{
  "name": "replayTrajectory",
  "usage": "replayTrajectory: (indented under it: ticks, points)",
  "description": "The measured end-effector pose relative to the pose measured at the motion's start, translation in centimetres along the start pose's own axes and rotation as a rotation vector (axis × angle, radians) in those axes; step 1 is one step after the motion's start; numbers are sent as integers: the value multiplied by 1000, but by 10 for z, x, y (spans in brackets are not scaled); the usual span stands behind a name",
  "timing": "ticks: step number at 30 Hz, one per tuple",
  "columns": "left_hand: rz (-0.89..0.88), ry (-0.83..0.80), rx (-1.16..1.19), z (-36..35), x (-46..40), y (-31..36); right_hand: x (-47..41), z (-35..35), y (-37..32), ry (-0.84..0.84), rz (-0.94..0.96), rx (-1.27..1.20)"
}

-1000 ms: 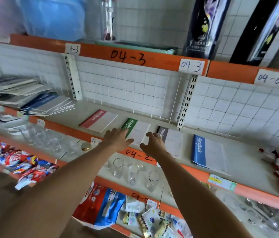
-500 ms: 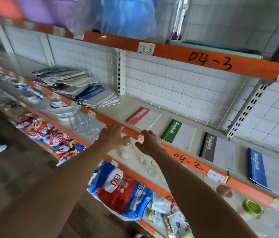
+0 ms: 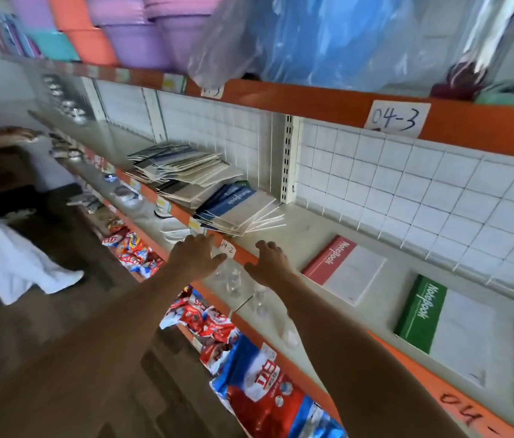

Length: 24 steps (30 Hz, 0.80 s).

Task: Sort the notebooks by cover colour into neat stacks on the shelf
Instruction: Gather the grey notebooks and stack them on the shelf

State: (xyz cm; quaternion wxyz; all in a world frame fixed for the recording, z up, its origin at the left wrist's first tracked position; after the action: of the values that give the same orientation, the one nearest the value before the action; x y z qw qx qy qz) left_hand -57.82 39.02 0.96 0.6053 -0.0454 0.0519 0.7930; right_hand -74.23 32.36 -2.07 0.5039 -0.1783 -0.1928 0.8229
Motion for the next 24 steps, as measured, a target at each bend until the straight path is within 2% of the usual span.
replayTrajectory:
  ticks: [10, 24]
  points:
    - [27, -7, -18, -3, -125, -53, -131, -22, -17, 3, 16, -18]
    - [-233, -48, 4, -44, -248, -75, -228, -57, -24, 23, -180, 83]
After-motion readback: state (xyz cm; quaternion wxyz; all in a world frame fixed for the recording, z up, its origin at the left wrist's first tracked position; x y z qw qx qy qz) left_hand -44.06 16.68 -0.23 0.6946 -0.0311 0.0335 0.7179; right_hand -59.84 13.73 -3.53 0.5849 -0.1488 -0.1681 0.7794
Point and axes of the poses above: each hand's wrist, its own x-axis away from the middle knuckle, its own z-axis out of the back of the hand, y = z × x, the point moved 6 cm from there along -x, towards the middle knuckle, and after that the axes turned 6 degrees about y, right-handed, at the moved point
